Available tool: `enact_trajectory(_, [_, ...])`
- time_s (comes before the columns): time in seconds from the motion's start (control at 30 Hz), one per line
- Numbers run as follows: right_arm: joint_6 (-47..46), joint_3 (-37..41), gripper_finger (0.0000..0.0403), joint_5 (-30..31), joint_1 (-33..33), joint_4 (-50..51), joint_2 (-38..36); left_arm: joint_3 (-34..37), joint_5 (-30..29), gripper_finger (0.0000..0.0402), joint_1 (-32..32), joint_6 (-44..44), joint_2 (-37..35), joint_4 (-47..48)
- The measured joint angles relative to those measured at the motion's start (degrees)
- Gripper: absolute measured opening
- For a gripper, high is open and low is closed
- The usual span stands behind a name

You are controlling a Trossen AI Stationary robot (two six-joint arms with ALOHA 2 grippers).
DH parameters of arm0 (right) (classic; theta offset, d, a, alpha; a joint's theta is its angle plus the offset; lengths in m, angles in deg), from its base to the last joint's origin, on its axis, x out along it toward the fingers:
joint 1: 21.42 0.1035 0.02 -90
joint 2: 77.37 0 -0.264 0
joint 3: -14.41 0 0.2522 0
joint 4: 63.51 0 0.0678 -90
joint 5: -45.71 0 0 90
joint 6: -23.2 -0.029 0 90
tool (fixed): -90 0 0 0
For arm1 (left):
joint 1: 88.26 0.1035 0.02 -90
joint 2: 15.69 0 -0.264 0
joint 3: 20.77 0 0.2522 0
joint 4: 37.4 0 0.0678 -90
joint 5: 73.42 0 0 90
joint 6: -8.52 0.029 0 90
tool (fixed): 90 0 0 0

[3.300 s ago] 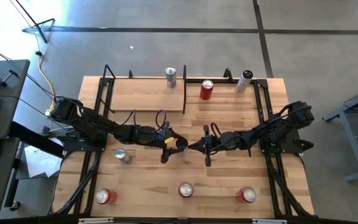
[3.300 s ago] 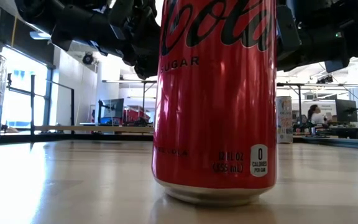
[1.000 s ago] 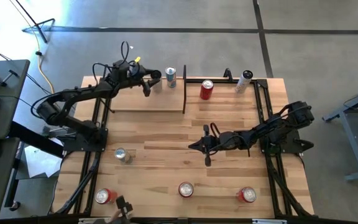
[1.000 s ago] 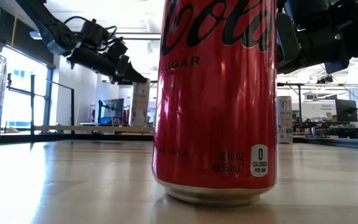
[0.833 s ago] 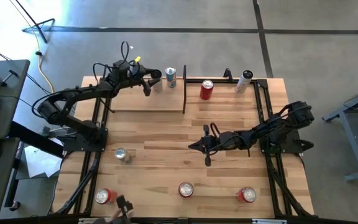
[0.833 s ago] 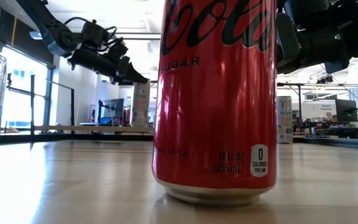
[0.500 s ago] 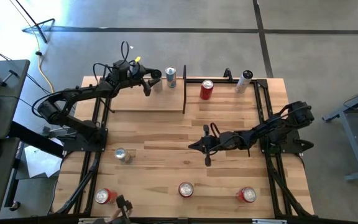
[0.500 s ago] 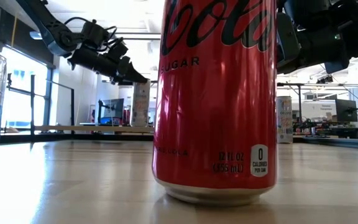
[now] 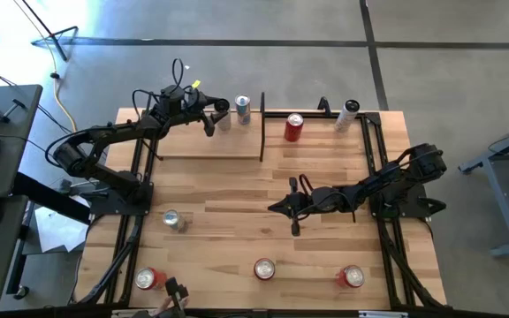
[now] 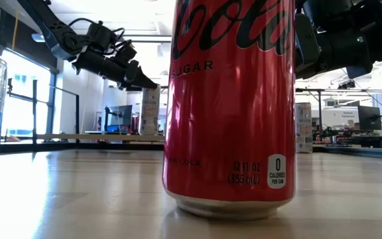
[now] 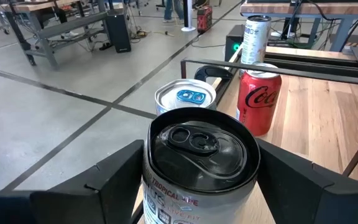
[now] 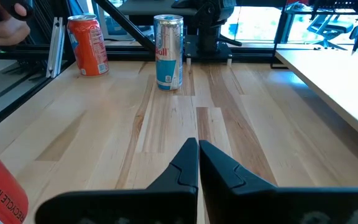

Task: Place canned beverage on shelf
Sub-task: Put the bottom white-yellow soda can on the shelf

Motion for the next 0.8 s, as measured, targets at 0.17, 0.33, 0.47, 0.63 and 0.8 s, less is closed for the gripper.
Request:
enact_trajectory(0.17, [0.0, 0.0, 0.0000, 0.0, 0.0, 0.0, 0.0, 0.0, 0.1, 0.0273, 0.0, 0.9, -0.1, 0.3])
enact_trajectory(0.33, [0.0, 0.0, 0.0000, 0.0, 0.0, 0.0, 0.0, 0.0, 0.2, 0.0274, 0.0, 2.1, -0.2, 1.0])
enact_trajectory(0.47, [0.0, 0.0, 0.0000, 0.0, 0.0, 0.0, 0.0, 0.0, 0.0, 0.0279, 0.0, 1.4, -0.2, 0.9])
enact_trajectory(0.63, [0.0, 0.0, 0.0000, 0.0, 0.0, 0.0, 0.0, 0.0, -0.3, 0.0298, 0.0, 0.8, -1.0, 1.9])
enact_trajectory(0.8, [0.0, 0.0, 0.0000, 0.0, 0.0, 0.0, 0.0, 0.0, -0.3, 0.0310, 0.0, -0.8, -3.8, 2.1])
